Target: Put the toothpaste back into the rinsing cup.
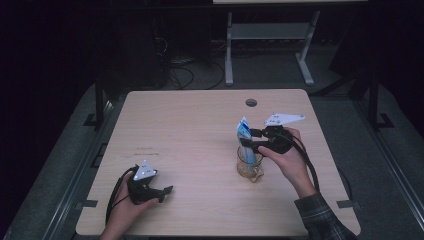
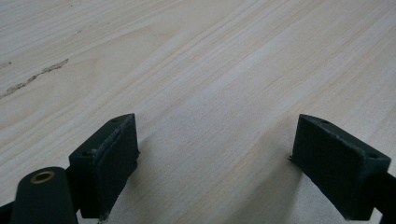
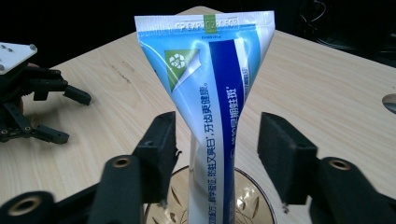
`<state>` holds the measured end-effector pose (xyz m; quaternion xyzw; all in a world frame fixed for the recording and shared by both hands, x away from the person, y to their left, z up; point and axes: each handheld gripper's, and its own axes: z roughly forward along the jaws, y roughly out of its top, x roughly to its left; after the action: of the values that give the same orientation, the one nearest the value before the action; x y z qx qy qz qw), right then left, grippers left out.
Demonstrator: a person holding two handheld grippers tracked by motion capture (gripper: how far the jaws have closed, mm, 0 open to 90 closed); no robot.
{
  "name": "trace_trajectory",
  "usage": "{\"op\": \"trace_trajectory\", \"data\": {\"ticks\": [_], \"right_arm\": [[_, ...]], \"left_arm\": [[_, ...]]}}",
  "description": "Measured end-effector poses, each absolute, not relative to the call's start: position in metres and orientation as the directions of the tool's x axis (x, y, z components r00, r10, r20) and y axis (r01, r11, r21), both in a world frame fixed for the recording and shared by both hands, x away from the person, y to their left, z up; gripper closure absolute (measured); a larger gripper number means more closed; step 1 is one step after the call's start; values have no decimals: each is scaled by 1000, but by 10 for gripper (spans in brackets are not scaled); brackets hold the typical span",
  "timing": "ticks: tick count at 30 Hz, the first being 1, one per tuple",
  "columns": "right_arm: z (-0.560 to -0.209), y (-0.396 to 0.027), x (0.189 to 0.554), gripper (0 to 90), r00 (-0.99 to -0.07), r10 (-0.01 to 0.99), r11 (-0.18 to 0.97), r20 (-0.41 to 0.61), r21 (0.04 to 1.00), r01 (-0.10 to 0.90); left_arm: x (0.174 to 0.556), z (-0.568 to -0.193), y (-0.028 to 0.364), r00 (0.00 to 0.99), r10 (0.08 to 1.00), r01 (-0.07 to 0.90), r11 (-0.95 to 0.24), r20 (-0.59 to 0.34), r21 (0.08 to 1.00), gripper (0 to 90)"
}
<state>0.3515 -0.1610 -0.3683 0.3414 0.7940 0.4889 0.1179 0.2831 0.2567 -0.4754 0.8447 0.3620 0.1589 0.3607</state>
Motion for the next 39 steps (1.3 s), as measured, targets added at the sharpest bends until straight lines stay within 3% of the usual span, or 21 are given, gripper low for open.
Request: {"op": "trace_trajectory", "data": {"ticks": [39], "right_arm": [[-397, -249, 301, 381, -643, 747, 235, 168, 838, 492]], "left_arm": [[283, -476, 257, 687, 727, 497, -475, 5, 727, 132]]}}
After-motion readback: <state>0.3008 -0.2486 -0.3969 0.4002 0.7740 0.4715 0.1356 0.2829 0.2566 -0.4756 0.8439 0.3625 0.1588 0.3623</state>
